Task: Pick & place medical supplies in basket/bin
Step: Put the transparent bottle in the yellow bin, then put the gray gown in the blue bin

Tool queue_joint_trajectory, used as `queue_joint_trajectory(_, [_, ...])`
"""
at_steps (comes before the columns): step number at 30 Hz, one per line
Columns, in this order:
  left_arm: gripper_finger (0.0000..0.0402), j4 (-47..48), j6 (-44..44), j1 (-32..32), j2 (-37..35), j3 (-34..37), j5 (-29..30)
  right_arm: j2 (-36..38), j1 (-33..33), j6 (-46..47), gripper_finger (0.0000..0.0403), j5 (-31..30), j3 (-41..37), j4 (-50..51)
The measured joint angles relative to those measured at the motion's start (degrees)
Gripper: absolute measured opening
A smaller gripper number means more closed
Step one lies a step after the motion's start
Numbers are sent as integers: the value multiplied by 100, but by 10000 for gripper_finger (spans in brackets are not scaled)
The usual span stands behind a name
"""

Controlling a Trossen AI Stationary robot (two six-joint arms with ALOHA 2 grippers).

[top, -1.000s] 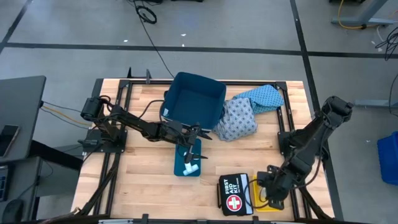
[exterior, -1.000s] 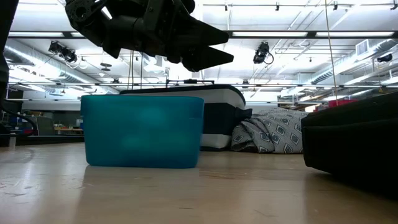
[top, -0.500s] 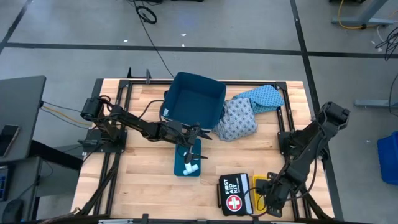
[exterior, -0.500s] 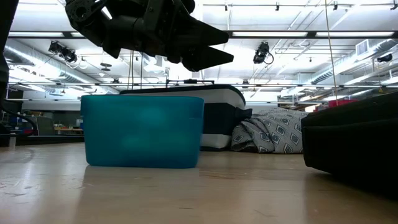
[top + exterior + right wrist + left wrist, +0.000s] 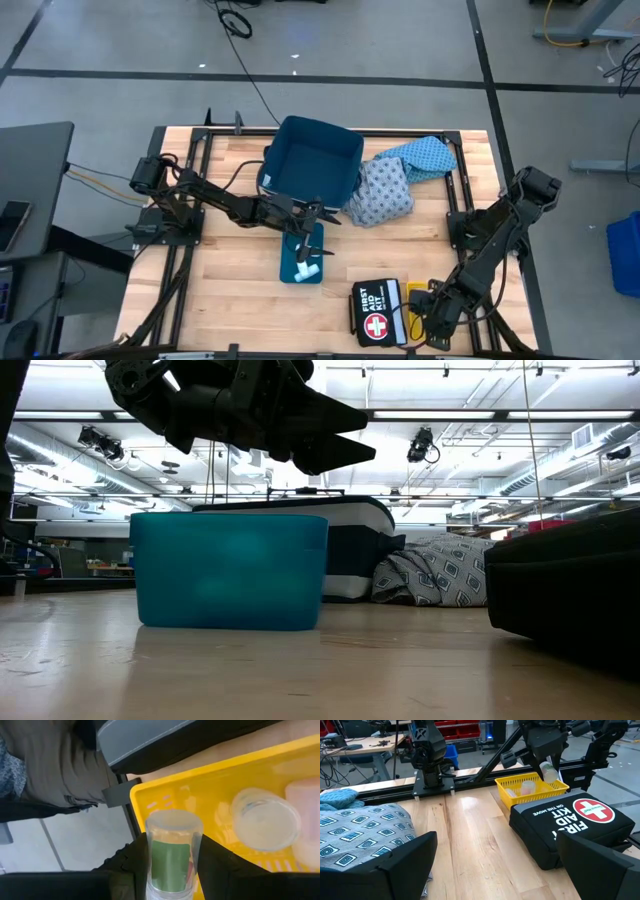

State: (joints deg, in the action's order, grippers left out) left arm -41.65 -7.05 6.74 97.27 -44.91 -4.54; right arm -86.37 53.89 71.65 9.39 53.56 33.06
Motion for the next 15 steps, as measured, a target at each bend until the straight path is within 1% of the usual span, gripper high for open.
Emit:
queue_joint_trajectory(4, [398, 2, 0, 0, 0, 0, 2, 0, 0, 205, 135, -14, 0, 9])
queue_joint_trajectory(10, [398, 8, 0, -2, 0, 0, 1, 0, 0, 388, 216, -9, 0, 13])
queue_joint_trajectory(12, [398, 9, 0, -2, 0, 0, 0, 0, 0, 411, 226, -9, 0, 13])
queue_joint_trajectory(15, [398, 9, 0, -2, 0, 0, 0, 0, 0, 433, 228, -12, 0, 13])
